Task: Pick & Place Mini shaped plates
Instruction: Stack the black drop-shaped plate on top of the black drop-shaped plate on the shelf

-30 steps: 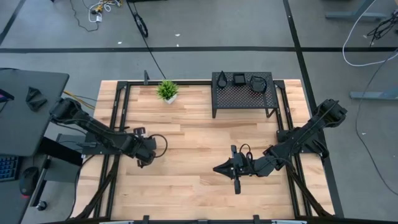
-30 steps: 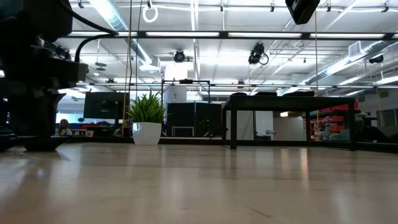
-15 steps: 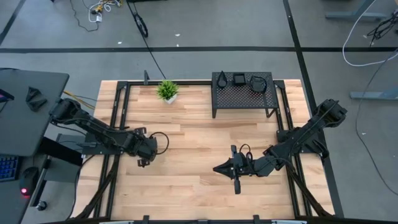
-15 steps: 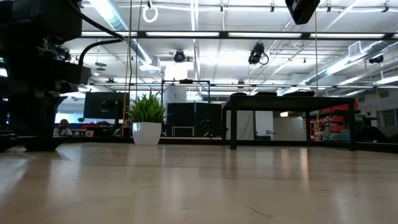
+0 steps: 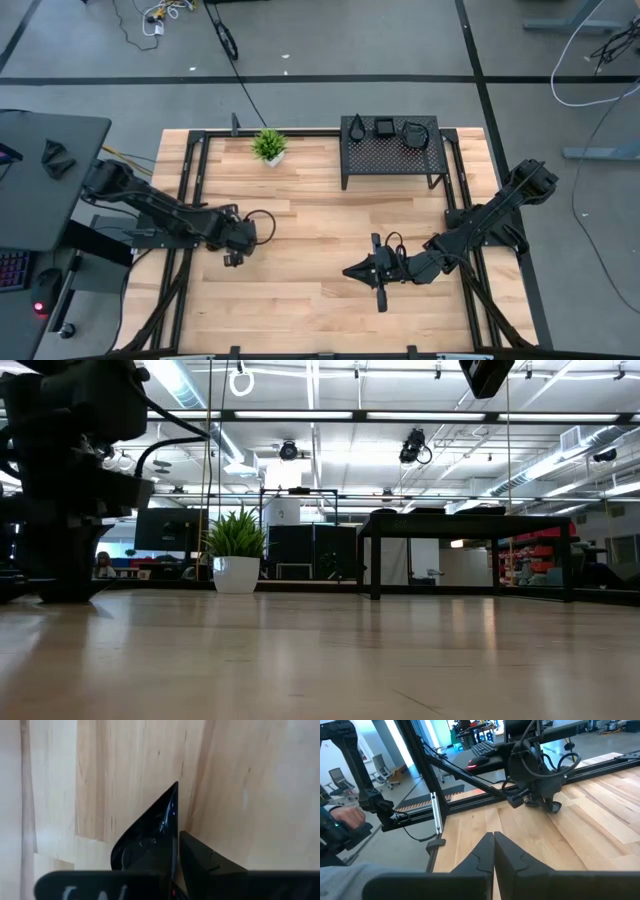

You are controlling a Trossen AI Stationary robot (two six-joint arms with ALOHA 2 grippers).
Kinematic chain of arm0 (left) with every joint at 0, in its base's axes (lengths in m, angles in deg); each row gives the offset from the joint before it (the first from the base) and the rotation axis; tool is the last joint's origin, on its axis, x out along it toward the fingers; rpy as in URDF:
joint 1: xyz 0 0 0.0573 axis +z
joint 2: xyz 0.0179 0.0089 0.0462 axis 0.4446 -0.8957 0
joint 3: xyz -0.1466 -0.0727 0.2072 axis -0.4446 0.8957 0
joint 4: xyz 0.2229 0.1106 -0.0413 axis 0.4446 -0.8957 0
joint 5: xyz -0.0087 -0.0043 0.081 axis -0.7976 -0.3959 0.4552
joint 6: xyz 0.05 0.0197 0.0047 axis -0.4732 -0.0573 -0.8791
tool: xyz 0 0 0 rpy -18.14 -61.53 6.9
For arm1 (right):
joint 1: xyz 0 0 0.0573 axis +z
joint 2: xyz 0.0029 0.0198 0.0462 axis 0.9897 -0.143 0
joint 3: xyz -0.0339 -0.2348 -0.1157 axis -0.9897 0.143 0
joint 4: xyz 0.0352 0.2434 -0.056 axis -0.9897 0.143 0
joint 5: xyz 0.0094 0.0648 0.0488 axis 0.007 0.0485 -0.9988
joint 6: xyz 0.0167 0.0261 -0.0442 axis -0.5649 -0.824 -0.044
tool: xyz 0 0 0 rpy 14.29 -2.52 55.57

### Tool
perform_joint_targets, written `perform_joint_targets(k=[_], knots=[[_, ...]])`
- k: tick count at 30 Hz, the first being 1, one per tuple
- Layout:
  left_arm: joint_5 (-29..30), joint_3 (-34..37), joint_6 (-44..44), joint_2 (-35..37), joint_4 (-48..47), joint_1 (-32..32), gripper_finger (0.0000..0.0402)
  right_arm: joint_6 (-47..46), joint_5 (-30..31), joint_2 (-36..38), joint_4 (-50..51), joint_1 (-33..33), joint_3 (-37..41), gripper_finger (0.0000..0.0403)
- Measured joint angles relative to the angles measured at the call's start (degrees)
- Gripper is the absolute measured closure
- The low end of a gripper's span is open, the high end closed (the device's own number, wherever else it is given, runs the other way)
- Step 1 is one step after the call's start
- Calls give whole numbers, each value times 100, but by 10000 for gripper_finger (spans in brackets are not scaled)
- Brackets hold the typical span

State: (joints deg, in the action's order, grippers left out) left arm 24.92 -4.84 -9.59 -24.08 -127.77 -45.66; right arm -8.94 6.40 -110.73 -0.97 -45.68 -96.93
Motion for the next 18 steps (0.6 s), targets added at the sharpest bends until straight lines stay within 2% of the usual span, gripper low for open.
perform_joint_targets(k=[11, 18], knots=[[2, -113, 49, -110, 188, 15, 395, 1, 0, 0, 4, 0, 0, 392], [-14, -888, 49, -112, 329, -31, 397, 1, 0, 0, 73, 0, 0, 392]])
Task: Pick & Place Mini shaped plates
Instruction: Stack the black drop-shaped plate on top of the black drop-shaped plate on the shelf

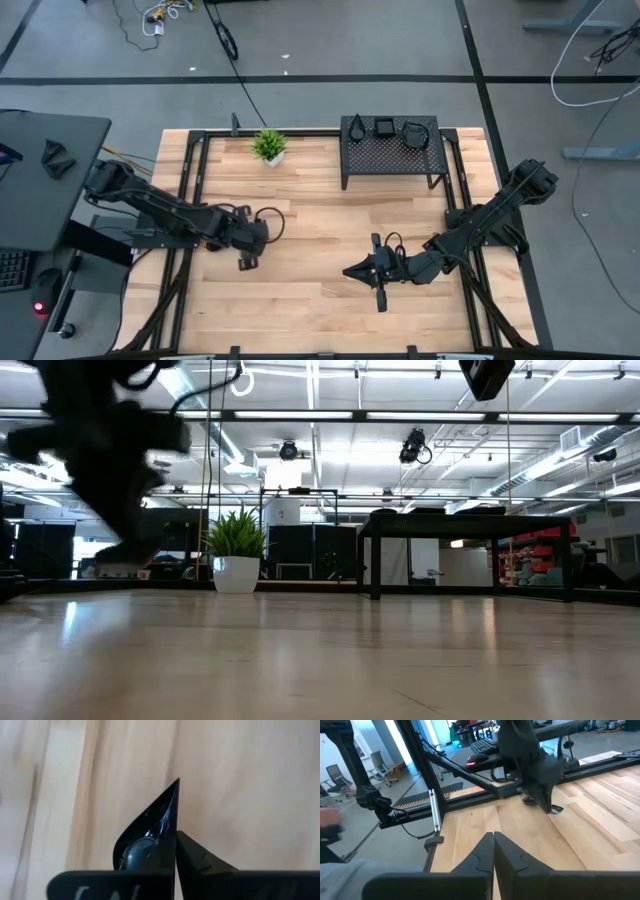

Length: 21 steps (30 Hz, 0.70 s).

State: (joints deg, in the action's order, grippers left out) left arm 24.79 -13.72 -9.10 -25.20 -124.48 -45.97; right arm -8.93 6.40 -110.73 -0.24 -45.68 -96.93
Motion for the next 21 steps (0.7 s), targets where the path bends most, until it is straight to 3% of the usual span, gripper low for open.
perform_joint_targets(k=[4, 12, 16, 21], knots=[[-228, -523, -213, 0, 866, -105, 397, 0, -3, 0, 118, 0, 0, 392], [-1828, -745, -1258, 2, 3985, -399, 398, -306, -96, -205, 732, -21, 7, 385], [-2111, -737, -1425, 2, 4928, -524, 398, -239, -571, -660, -72, -139, 28, 349], [-2192, -736, -1788, 2, 5788, -657, 399, 404, -1168, -1630, -2362, -393, 22, 274]])
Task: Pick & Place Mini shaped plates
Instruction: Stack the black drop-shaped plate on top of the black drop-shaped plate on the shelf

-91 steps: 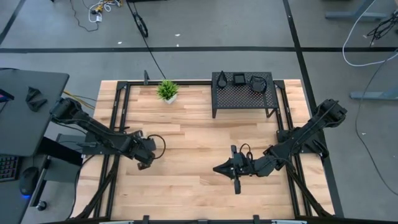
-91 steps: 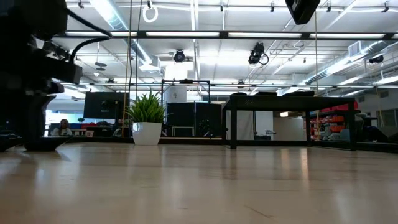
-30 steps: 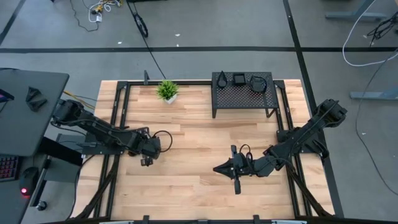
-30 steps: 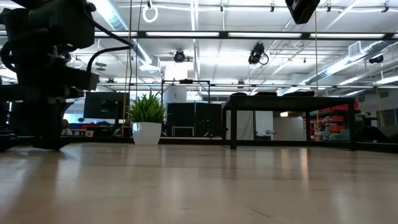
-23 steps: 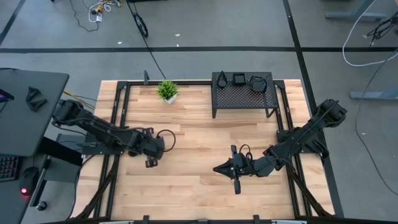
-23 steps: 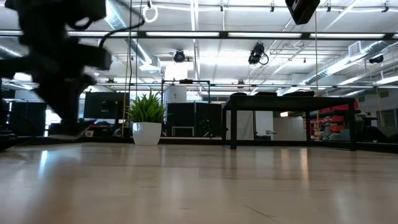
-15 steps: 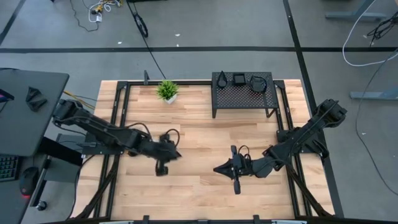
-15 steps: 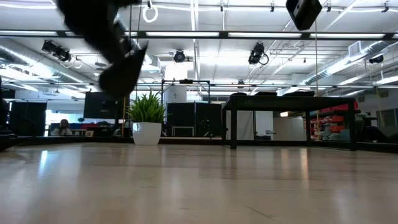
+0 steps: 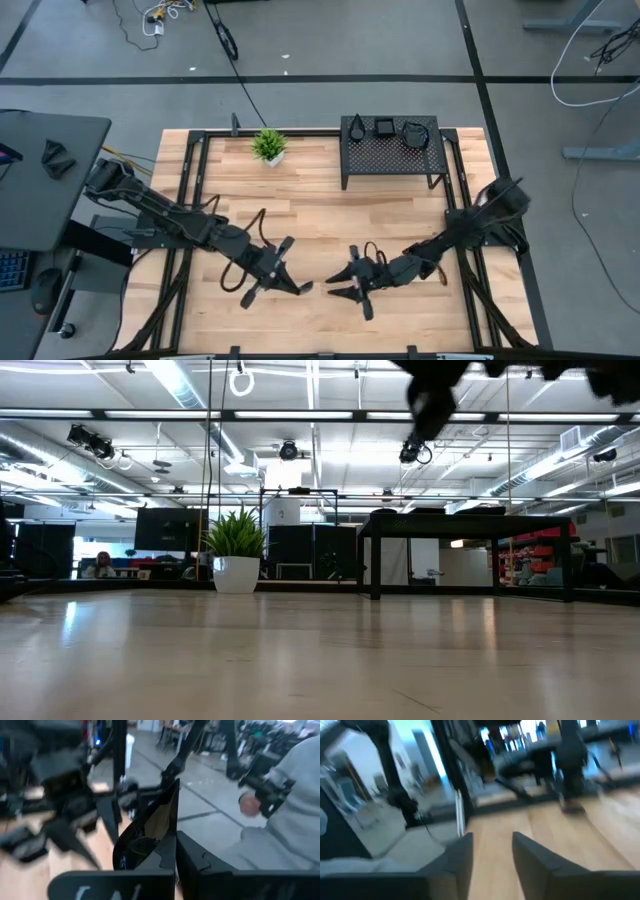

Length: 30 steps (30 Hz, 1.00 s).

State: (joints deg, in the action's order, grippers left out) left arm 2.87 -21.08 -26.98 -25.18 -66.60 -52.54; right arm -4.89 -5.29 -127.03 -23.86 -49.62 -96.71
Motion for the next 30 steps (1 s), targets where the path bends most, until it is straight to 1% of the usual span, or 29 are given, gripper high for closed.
perform_joint_targets(k=[3, 5, 8, 12, 16, 20, 24, 30], knots=[[-24, 0, -20, 0, 329, -27, 399, 685, -143, -604, -1262, -146, -163, 233], [-16, 0, -26, 0, 510, -44, 397, 1233, -190, -917, -1765, -239, -419, 212], [-11, 0, -33, 0, 678, -42, 396, 1874, -270, -1189, -1916, -334, -884, 193], [-11, 0, -33, 0, 718, -33, 397, 2404, -546, -1230, -1769, -356, -1298, 186], [-4, 0, -26, 0, 768, -33, 394, 2385, -554, -1203, -1704, -345, -1340, 196], [2, 0, -19, 0, 773, -31, 388, 2249, -548, -1201, -1715, -356, -1340, 218], [10, 0, -13, 0, 773, -27, 387, 2052, -552, -1201, -1700, -348, -1340, 249], [68, 0, -13, 0, 770, -27, 386, 1992, -550, -1197, -1697, -345, -1340, 306]])
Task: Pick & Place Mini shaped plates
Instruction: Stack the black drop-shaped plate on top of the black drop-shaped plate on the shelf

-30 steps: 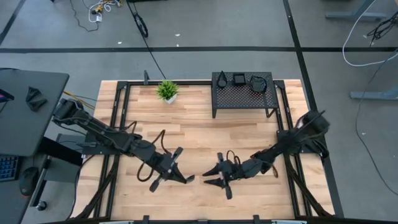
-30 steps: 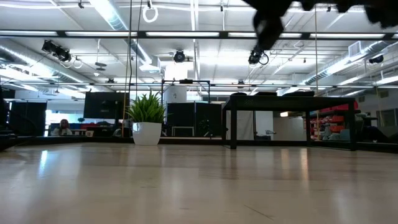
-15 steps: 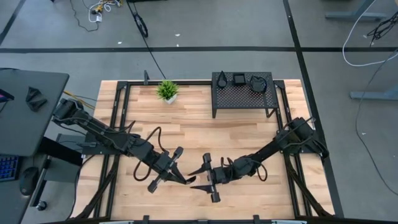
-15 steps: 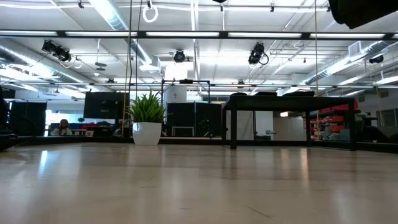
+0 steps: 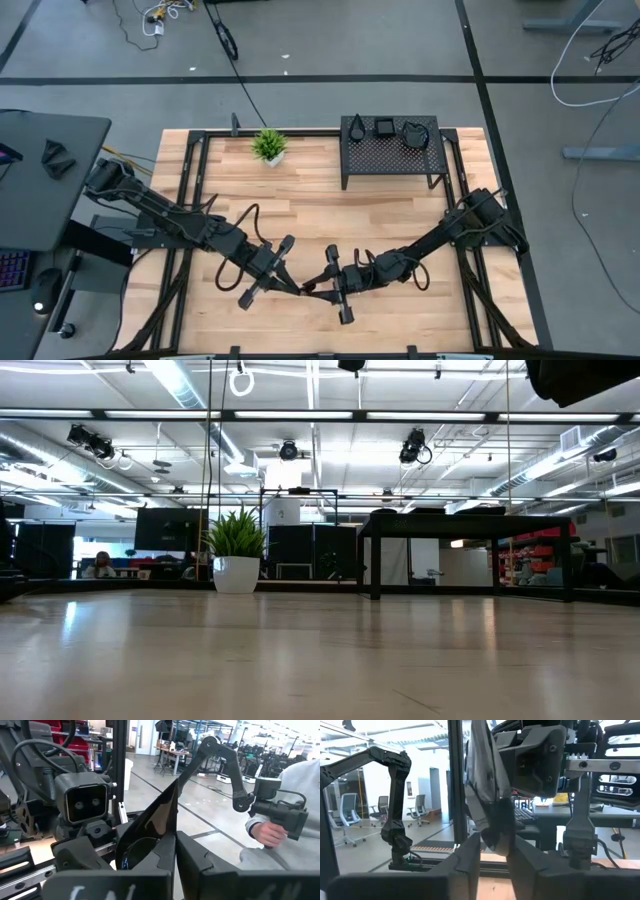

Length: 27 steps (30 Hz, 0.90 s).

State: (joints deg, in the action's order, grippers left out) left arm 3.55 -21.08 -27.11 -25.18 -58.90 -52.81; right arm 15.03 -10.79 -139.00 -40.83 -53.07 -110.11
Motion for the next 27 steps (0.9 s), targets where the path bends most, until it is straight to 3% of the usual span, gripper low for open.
perform_joint_targets(k=[8, 12, 16, 21, 27], knots=[[4, 0, 3, 0, -5, 0, 385, 22, -68, 5, 103, 9, 0, 372], [7, 2, -2, 0, -20, 0, 382, 42, -78, 11, 190, 11, 0, 378], [31, 2, -4, 0, -9, 3, 354, -1, 69, 28, 428, 61, -9, 368], [2, 9, 0, 2, -100, 69, 304, -499, 554, 290, 1632, 193, -15, 370], [1, 5, 30, 262, -840, 303, 259, -1698, 1417, 1064, 4647, 445, -5, 375]])
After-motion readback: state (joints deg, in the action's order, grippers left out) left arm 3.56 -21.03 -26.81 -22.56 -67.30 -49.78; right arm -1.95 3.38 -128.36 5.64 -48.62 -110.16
